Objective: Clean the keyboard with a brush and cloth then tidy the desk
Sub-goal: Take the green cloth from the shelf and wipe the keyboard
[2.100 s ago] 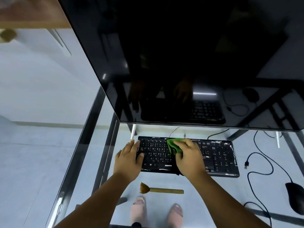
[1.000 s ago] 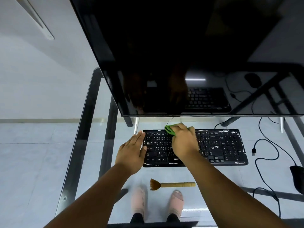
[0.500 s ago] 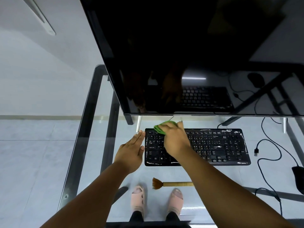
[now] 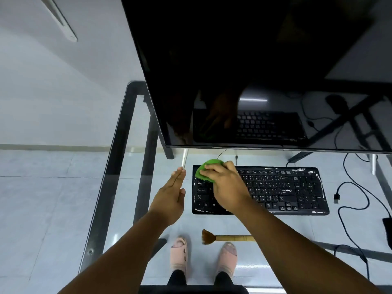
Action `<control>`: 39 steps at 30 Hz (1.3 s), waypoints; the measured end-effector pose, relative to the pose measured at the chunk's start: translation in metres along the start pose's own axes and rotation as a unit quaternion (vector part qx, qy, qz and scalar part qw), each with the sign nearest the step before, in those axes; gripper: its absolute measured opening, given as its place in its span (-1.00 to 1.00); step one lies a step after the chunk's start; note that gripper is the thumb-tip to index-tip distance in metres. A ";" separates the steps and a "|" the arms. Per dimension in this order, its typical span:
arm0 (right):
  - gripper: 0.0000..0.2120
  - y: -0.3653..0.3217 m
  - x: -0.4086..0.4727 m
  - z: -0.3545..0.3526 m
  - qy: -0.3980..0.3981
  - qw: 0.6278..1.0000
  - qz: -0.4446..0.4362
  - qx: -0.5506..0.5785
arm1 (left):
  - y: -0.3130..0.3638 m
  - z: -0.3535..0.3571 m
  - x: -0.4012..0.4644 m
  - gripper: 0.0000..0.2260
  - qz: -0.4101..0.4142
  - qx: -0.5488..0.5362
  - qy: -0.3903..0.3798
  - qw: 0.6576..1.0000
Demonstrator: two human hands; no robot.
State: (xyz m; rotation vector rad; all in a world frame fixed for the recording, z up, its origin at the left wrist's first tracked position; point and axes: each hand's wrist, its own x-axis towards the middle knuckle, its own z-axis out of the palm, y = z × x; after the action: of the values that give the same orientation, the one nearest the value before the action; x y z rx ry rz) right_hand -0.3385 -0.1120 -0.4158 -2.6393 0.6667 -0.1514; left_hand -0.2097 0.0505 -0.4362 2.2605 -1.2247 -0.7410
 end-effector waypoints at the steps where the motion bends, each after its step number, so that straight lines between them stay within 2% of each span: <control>1: -0.49 0.006 -0.004 -0.001 0.013 1.000 0.003 -0.001 | -0.001 0.000 0.000 -0.52 -0.008 -0.014 0.009 1.000; 5: -0.47 0.005 0.005 0.000 0.039 0.994 0.102 -0.002 | -0.005 -0.005 0.002 -0.53 -0.031 -0.031 0.035 0.998; 7: -0.42 -0.007 0.011 0.004 0.011 0.996 0.083 0.002 | -0.005 -0.006 0.004 -0.53 -0.044 -0.036 0.037 0.998; 10: -0.39 -0.010 0.004 0.007 -0.030 0.999 0.003 0.014 | -0.006 -0.008 0.004 -0.52 -0.040 -0.035 0.031 0.998; 12: -0.42 0.000 -0.005 0.006 -0.029 0.999 -0.018 0.023 | -0.009 -0.010 0.004 -0.52 -0.036 -0.032 0.024 0.999; 17: -0.41 -0.001 0.007 0.005 -0.005 0.999 0.050 0.008 | -0.012 -0.011 0.004 -0.52 -0.029 -0.031 0.021 0.999; 22: -0.41 -0.004 -0.015 0.005 -0.062 0.997 -0.042 0.021 | -0.015 -0.014 0.004 -0.49 -0.022 -0.031 0.007 0.999; 28: -0.40 -0.004 -0.017 0.003 -0.027 0.999 0.017 -0.009 | -0.008 -0.023 0.011 -0.42 0.046 0.038 0.002 0.998; 35: -0.39 -0.008 -0.042 0.008 -0.075 0.993 -0.087 -0.028 | -0.011 -0.026 0.020 -0.32 0.041 0.104 -0.043 0.993; 39: -0.40 -0.014 -0.030 0.003 -0.060 0.996 -0.052 -0.042 | -0.006 -0.027 0.020 -0.25 0.035 0.127 -0.048 0.990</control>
State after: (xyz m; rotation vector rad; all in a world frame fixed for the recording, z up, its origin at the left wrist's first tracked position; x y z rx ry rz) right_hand -0.3580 -0.0854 -0.4132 -2.7387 0.5072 0.0046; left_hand -0.1796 0.0405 -0.4249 2.3919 -1.5120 -0.7083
